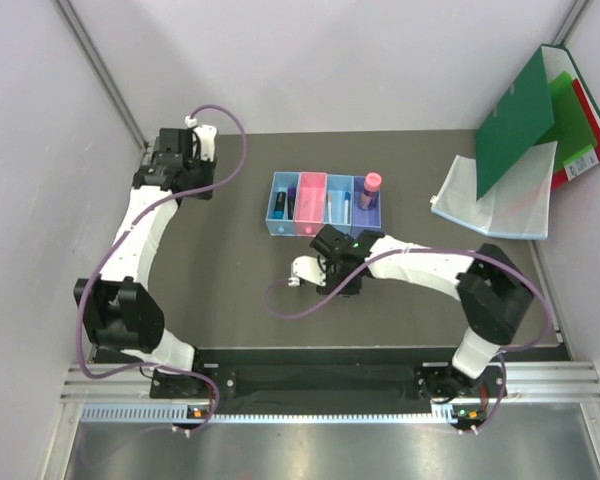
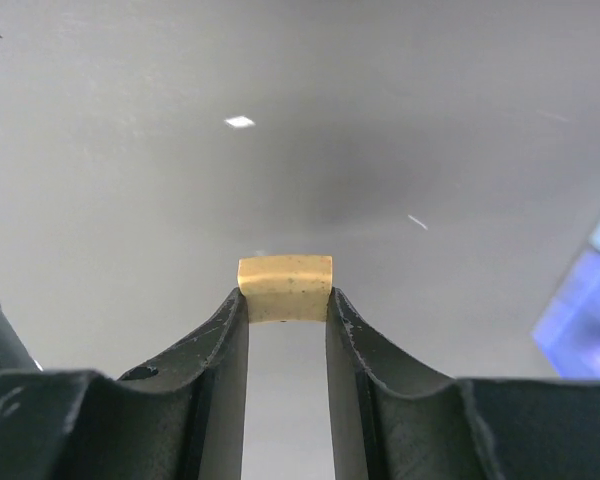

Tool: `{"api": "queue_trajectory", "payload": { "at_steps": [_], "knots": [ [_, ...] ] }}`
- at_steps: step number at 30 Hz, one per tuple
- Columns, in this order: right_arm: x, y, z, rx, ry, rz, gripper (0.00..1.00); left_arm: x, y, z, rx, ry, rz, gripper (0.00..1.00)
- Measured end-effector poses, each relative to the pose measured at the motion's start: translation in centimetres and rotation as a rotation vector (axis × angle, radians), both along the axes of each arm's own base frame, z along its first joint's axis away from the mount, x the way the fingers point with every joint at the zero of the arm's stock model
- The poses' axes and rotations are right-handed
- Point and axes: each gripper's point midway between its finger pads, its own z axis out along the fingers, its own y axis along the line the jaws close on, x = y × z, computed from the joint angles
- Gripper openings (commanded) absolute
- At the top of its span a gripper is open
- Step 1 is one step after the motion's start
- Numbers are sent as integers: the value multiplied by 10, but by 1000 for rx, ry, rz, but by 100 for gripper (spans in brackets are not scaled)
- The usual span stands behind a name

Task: Sort the stationery into containers
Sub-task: Pick up the stationery from the center of the board, then place the stationery in the storage box.

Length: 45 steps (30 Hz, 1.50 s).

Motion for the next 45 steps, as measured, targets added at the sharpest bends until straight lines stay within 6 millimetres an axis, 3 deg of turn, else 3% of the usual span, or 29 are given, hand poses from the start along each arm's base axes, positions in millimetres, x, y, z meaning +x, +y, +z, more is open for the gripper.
{"api": "queue_trajectory", "payload": {
  "at_steps": [7,13,21,28,34,43,45],
  "knots": [
    [19,1,83,152,-204,-59,13,12,-38,-29,-2,62,-114,0],
    [31,-1,129,226,-317,-110,13,28,-86,-37,-14,70,-220,0],
    [50,-21,152,229,-432,-205,11,49,-173,-32,-49,34,-389,0],
    [85,-49,168,240,-524,-358,12,54,-222,-49,-83,52,-458,0],
    [100,-66,174,244,-563,-437,12,52,-241,-81,-91,109,-467,0],
    [105,-63,186,280,-587,-455,12,55,-252,-139,-100,216,-422,0],
    [105,-63,186,280,-587,-455,12,58,-252,-149,-98,227,-409,8]
  ]
}}
